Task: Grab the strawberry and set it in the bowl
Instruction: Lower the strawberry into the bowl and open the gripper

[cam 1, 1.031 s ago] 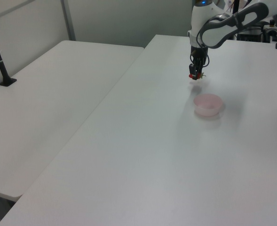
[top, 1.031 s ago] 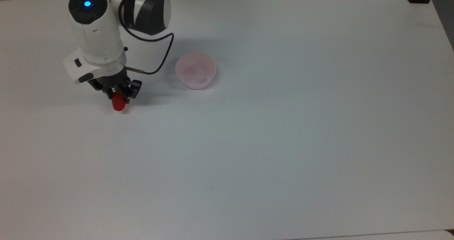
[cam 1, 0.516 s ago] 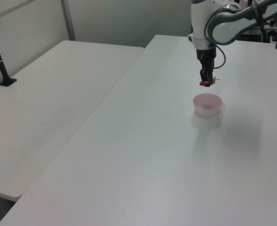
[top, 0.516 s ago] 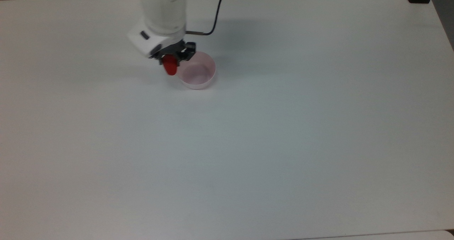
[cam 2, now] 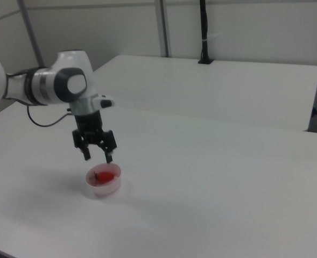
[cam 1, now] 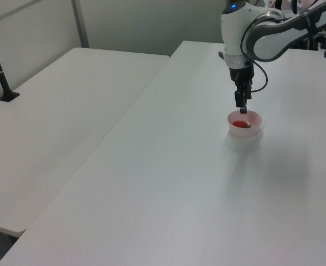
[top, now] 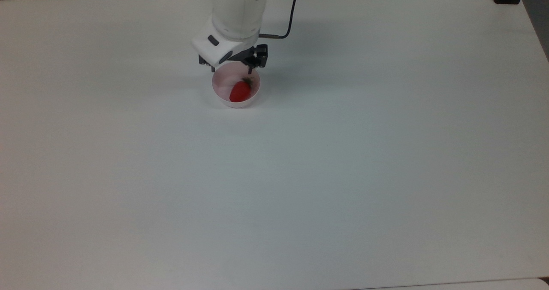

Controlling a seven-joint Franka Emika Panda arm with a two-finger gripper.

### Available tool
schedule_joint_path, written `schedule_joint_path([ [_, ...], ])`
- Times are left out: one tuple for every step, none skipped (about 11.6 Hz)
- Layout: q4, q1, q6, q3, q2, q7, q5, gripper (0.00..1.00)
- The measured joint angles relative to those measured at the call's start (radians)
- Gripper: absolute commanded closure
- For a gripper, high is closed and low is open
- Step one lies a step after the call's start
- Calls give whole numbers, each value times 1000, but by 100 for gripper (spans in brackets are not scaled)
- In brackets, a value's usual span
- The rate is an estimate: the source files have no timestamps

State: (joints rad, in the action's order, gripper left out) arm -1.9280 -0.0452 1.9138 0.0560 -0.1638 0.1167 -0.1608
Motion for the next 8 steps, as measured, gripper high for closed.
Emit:
schedule_joint_path([
  [33,-24,-56,0,5,19,0,0],
  [66,-42,-93,0,18,30,0,0],
  [91,-50,-108,0,44,32,0,0],
  [105,-51,-115,0,81,32,0,0],
  [113,-52,-122,0,122,35,4,0],
  [120,-53,-132,-1,156,55,21,0],
  [132,-54,-147,-3,179,73,35,0],
  [145,-54,-169,-7,191,82,41,0],
])
